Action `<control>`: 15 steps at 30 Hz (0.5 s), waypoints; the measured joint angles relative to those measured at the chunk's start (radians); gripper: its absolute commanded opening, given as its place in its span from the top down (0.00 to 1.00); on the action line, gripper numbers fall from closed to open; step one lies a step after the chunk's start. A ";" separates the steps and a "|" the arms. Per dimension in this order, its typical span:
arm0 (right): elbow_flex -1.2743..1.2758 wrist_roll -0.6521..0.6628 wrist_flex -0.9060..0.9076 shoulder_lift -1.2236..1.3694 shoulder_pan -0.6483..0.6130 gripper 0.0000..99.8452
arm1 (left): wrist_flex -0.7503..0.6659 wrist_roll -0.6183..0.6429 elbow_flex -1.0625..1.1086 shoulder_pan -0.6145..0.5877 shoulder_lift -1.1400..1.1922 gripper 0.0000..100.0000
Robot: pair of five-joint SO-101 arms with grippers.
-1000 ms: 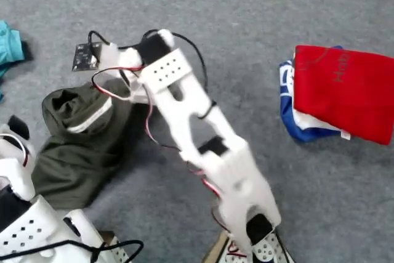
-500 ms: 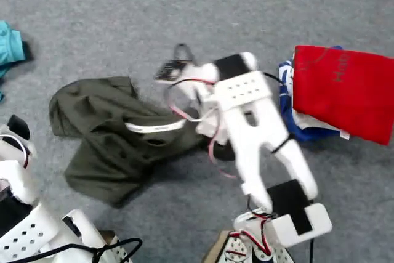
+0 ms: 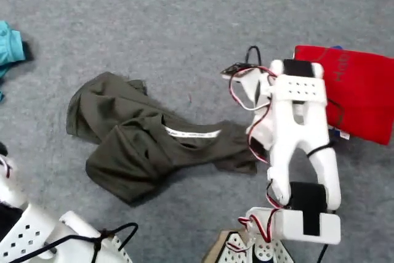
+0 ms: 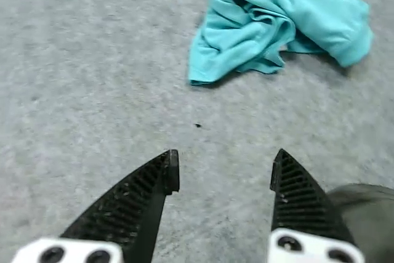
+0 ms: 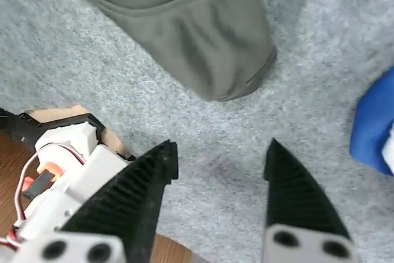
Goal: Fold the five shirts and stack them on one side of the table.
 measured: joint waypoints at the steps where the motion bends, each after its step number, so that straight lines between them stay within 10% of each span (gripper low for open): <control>1: 0.000 0.003 0.000 -0.015 0.000 0.74 | 0.000 0.000 0.000 -0.012 0.000 0.75; 7: -0.017 0.003 0.000 -0.169 -0.118 0.74 | 0.002 0.000 0.000 -0.049 0.000 0.75; 15: -0.114 -0.112 -0.173 -0.104 -0.605 0.74 | 0.002 0.000 0.000 -0.049 0.000 0.75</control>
